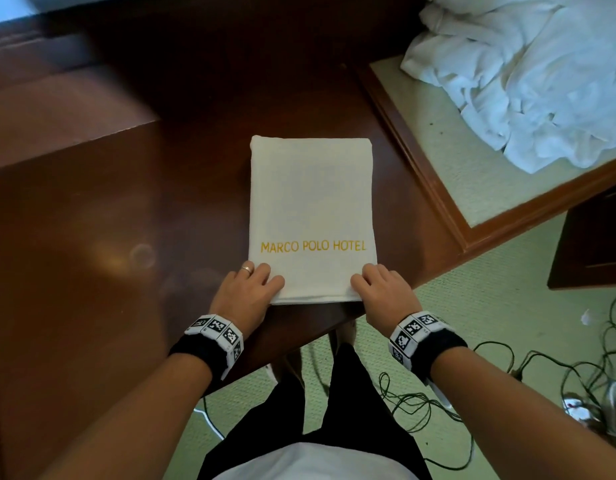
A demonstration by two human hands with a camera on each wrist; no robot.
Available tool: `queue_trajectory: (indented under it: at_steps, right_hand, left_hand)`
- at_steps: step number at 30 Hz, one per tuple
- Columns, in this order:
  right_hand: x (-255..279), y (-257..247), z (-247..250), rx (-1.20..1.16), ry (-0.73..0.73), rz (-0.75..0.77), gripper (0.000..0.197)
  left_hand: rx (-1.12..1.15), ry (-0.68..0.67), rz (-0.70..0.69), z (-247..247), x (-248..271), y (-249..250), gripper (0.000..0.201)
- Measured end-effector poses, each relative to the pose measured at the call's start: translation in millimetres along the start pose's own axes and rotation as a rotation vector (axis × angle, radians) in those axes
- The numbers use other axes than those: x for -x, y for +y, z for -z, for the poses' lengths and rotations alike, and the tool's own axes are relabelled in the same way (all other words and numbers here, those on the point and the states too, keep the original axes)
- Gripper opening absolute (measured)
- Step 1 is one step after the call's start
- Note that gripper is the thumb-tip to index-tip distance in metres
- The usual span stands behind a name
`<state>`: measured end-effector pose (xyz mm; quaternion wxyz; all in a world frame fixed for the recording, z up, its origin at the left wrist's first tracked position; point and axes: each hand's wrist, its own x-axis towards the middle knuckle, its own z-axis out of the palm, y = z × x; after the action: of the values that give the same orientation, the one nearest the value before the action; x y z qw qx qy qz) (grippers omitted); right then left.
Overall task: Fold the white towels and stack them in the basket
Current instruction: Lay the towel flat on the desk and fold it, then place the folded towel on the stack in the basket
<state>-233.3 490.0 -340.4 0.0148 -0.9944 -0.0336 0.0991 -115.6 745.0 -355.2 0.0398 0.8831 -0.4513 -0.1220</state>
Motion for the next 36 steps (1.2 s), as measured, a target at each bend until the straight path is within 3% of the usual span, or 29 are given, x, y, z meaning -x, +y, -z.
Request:
queue_trajectory:
  at_steps: [4,7,9,10,13,15,18,20,23,25,27,31,36]
  right_hand:
    - [-0.1,1.1,9.8,-0.025,-0.057,-0.023,0.027]
    - [-21.5,1.6,25.2,-0.176,0.164,-0.08,0.029]
    - [-43.4,-2.5,26.5,-0.159,0.233,-0.123,0.035]
    - [-53.8,-6.4,23.8,-0.13,0.191,-0.143,0.043]
    - [-68.6,-7.4,3.9,-0.109,-0.056,-0.21,0.071]
    - [-63.0,4.2,-11.0,-0.125,-0.147,-0.249,0.076]
    - [-55.0,20.9,-8.7,-0.12,-0.118,-0.296,0.073]
    - [-61.7,29.9,4.3,-0.114,-0.007,-0.267,0.062]
    - [-95.9,40.7,21.2,-0.086,0.2,-0.105,0.045]
    - [-125.7,42.5,32.1,-0.062,0.182,-0.041,0.049]
    - [-148.7,46.4,34.8,-0.033,0.051,-0.028,0.057]
    - [-154.3,79.0,29.3,-0.016,-0.157,-0.142,0.055]
    - [-120.2,81.6,44.6,-0.139,-0.079,-0.371,0.048]
  left_hand:
    - [-0.017,-0.091,-0.014,16.2,-10.2,-4.2,0.054]
    - [0.074,0.142,0.02,33.7,-31.8,-11.4,0.053]
    - [0.075,0.278,0.054,34.0,-47.9,-13.9,0.051]
    - [0.044,0.253,0.074,31.1,-54.0,-14.1,0.056]
    - [-0.013,-0.002,0.107,13.5,-57.3,-12.8,0.078]
    - [-0.007,-0.075,0.147,2.7,-49.8,-17.4,0.082]
    - [0.005,-0.056,0.263,8.5,-45.9,-30.1,0.084]
    - [0.016,-0.031,0.338,23.8,-57.1,-41.4,0.085]
    - [-0.028,0.029,0.261,46.0,-95.3,-54.6,0.081]
    - [-0.097,-0.019,0.163,56.4,-124.7,-57.5,0.079]
    - [-0.147,-0.126,0.139,54.7,-142.4,-61.0,0.077]
    - [-0.055,-0.214,0.347,46.0,-136.9,-65.8,0.085]
    - [0.151,-0.142,0.634,50.3,-107.3,-51.2,0.097]
